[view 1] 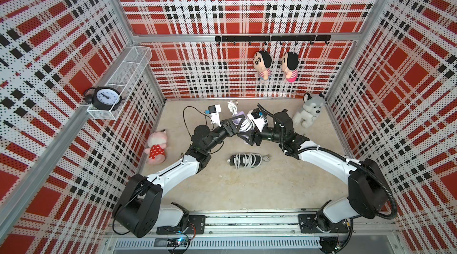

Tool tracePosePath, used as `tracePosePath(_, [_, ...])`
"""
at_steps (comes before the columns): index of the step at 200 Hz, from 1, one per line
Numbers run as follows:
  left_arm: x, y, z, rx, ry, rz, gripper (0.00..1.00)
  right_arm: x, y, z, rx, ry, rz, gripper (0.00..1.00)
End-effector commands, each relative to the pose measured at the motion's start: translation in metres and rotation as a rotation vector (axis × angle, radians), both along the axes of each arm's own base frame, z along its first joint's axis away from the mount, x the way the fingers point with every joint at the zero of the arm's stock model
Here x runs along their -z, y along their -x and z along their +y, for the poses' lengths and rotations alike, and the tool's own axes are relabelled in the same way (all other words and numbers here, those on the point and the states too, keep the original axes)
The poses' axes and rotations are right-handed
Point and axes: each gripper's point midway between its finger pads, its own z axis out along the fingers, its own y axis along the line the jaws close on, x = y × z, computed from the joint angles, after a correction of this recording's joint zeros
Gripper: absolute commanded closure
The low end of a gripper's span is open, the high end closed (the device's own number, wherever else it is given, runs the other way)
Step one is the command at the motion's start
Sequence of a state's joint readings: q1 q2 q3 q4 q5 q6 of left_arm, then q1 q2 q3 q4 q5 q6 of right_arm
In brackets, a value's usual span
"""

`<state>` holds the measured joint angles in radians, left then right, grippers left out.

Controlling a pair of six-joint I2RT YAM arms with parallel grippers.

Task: Unwrap the cord wrapped around the power strip
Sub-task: Adjust the power strip.

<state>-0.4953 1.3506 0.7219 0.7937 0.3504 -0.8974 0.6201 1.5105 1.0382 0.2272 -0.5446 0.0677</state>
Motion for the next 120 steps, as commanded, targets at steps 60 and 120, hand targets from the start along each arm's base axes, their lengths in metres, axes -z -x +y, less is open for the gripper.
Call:
tracePosePath(60, [0.006, -0.017, 0.006, -0.111, -0.236, -0.042, 1.0, -0.04, -0.02, -0.032, 0.05, -0.152, 0.067, 0.32])
tracePosePath(120, [0.054, -0.047, 0.021, -0.251, -0.599, -0.032, 1.0, -0.003, -0.039, -0.094, 0.254, 0.169, 0.255, 0.28])
